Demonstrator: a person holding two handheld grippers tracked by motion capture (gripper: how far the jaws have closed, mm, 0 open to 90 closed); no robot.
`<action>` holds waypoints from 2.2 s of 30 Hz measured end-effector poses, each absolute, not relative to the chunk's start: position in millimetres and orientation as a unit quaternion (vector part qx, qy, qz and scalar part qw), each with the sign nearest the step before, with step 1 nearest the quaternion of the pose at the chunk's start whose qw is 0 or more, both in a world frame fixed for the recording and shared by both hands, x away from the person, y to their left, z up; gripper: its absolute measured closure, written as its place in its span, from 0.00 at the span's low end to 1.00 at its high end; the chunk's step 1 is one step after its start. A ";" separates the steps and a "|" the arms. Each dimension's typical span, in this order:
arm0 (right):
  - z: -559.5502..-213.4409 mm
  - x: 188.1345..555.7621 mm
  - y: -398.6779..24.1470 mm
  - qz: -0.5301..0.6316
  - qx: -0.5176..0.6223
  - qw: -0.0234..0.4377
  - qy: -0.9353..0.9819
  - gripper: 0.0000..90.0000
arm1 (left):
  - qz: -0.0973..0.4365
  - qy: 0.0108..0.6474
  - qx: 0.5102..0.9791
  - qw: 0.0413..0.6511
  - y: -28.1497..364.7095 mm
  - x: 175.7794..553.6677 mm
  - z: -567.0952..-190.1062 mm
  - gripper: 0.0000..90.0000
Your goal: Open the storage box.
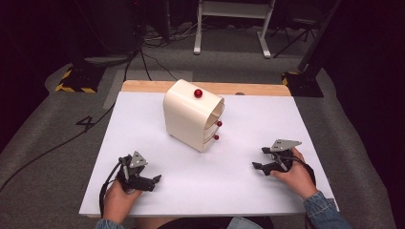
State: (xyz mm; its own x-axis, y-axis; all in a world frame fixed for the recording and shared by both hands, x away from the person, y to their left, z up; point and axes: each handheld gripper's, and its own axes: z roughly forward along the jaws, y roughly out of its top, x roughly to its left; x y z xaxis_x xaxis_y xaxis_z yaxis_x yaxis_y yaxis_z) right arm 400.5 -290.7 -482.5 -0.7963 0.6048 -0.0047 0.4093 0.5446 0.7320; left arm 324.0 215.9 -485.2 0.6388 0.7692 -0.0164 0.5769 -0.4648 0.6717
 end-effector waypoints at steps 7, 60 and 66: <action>-474.6 400.1 -293.8 0.386 0.302 0.128 0.862 0.37 | 0.148 0.397 0.844 0.329 216.3 323.9 -485.3 0.07; -468.3 445.9 -168.9 0.502 0.194 0.136 0.832 0.82 | 0.152 0.396 0.844 0.329 216.5 323.6 -485.5 0.07; -466.9 444.3 -169.7 0.500 0.193 0.141 0.833 0.82 | 0.151 0.396 0.844 0.329 216.5 323.7 -485.5 0.07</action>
State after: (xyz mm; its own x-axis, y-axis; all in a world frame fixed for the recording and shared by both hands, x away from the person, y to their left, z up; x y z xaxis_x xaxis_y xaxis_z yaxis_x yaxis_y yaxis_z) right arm 444.3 -169.7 -466.9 -0.8857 0.4623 -0.0421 0.1803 0.4262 0.8865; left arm 323.7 216.5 -485.5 0.6405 0.7679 -0.0057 0.5686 -0.4692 0.6757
